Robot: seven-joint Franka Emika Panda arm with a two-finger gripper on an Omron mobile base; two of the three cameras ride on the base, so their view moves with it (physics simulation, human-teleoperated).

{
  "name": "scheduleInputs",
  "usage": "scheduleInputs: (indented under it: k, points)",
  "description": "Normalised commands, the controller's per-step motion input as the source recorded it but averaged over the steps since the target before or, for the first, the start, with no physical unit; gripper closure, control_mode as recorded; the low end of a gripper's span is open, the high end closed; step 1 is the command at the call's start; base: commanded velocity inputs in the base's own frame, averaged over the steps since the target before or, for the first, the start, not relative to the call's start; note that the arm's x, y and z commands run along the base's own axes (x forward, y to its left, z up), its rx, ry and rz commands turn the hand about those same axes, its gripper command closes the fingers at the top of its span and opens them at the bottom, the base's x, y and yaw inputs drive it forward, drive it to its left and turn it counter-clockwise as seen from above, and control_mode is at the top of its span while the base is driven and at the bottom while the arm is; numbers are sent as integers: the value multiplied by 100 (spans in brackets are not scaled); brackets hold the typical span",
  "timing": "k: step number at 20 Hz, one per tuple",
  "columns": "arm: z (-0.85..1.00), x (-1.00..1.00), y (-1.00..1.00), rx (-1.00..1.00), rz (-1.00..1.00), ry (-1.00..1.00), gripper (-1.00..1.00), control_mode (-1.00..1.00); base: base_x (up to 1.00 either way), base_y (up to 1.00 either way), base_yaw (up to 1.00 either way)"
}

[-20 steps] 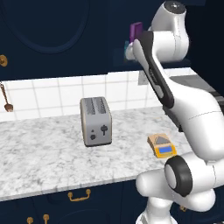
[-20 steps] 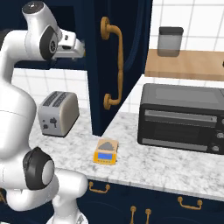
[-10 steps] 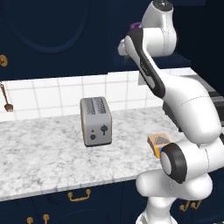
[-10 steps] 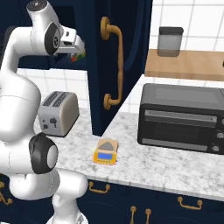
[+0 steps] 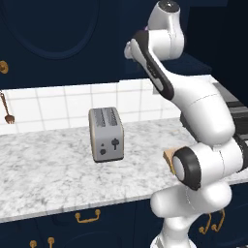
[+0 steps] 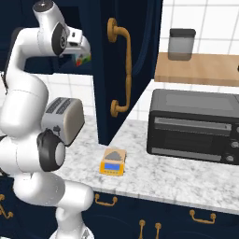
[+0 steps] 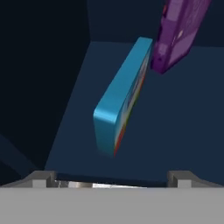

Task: Pick the boxed food and place it on the digital scale for weighing, and close the cabinet.

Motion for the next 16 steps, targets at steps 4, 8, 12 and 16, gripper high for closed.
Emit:
scheduleInputs:
  k: [4,8,12,16]
  points:
    - [0,35,0,0,0,0,-100,-100,0,0,0]
    - [0,41,0,0,0,0,-100,-100,0,0,0]
    - [0,31,0,0,0,0,-100,-100,0,0,0]
    - [0,21,0,0,0,0,-100,-100,0,0,0]
